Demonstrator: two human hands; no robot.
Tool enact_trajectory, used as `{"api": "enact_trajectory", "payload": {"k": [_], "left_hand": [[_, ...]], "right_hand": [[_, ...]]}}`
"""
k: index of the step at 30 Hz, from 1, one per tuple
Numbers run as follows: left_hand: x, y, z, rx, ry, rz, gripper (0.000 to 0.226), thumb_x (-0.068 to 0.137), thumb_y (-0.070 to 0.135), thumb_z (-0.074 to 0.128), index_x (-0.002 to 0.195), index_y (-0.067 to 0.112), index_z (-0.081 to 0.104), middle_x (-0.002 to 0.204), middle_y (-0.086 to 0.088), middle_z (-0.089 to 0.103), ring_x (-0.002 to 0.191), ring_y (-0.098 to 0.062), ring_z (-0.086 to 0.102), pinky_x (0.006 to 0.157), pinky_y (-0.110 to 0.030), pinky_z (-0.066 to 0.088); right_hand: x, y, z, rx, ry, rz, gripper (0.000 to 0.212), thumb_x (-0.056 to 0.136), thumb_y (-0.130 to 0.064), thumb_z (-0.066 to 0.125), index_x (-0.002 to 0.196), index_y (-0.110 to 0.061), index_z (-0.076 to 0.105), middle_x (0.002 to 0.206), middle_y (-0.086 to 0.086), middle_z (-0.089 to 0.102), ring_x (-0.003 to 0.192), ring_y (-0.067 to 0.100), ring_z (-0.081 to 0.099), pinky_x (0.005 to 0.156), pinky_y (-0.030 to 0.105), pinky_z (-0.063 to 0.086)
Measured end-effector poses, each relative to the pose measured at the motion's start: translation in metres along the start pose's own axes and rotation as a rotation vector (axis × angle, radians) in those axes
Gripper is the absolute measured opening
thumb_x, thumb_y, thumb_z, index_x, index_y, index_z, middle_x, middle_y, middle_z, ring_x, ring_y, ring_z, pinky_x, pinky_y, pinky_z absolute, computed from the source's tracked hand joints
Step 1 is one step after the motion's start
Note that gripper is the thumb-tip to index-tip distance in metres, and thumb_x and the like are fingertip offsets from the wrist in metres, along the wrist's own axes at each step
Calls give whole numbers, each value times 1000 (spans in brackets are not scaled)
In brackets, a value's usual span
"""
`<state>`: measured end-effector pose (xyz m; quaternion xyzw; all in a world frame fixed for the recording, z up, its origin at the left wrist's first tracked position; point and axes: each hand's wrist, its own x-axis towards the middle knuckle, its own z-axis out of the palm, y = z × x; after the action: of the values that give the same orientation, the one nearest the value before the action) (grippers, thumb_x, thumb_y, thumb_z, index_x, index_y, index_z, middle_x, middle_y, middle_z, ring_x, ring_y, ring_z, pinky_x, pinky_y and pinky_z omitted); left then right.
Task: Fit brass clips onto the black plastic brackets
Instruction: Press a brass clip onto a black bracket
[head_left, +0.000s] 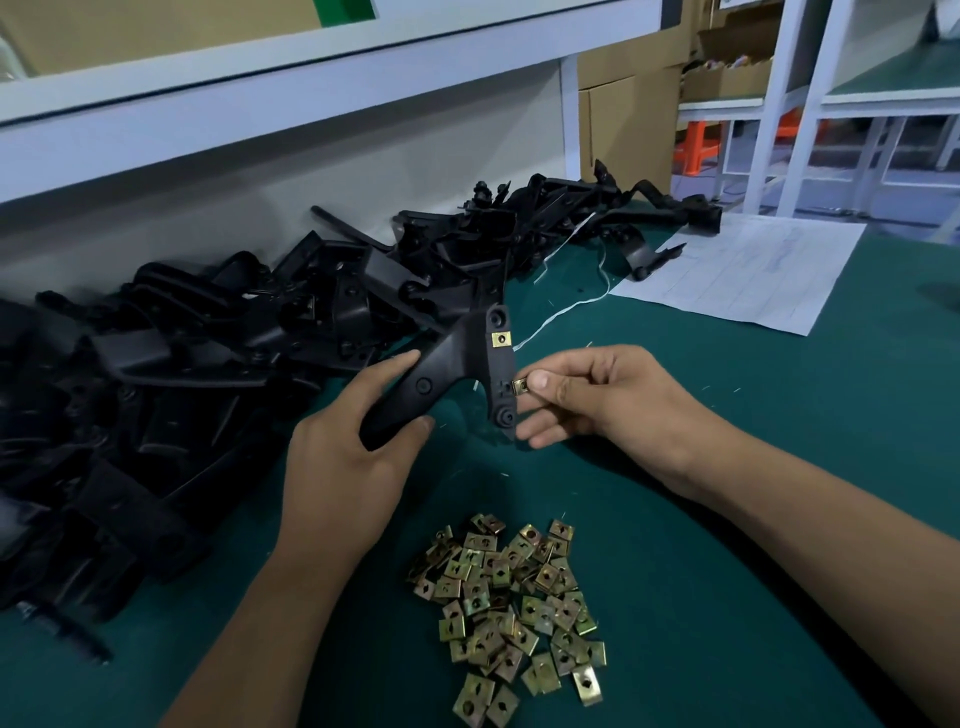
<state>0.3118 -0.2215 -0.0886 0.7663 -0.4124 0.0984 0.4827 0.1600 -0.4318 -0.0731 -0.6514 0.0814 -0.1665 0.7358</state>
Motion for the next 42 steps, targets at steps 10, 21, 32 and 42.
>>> {"api": "enact_trajectory", "payload": {"k": [10, 21, 32, 42], "left_hand": [[1, 1, 2, 35, -66, 20, 61, 89, 25, 80, 137, 54, 57, 118, 44, 62, 113, 19, 58, 90, 0, 42], [3, 7, 1, 175, -96, 37, 68, 92, 39, 70, 146, 66, 39, 124, 48, 55, 120, 18, 54, 98, -7, 42], [2, 6, 6, 265, -61, 84, 71, 94, 38, 68, 151, 64, 33, 132, 46, 48, 125, 21, 46, 102, -15, 41], [-2, 14, 7, 252, -64, 108, 67, 97, 43, 61, 154, 57, 32, 143, 18, 60, 126, 0, 59, 100, -25, 49]], "right_hand": [[1, 0, -2, -24, 35, 18, 18, 101, -12, 63, 107, 2, 72, 93, 12, 78, 75, 22, 75, 73, 30, 64], [-4, 5, 6, -23, 102, -23, 18, 101, -15, 64, 101, -4, 78, 95, 12, 80, 86, 17, 77, 71, 23, 60], [-6, 3, 19, -16, 193, -45, 17, 100, -14, 67, 102, -2, 79, 101, 32, 73, 102, 32, 74, 79, 34, 65], [-12, 8, 37, -678, 375, -96, 53, 87, -60, 73, 66, -13, 58, 53, -5, 53, 48, 8, 43, 48, 23, 36]]}}
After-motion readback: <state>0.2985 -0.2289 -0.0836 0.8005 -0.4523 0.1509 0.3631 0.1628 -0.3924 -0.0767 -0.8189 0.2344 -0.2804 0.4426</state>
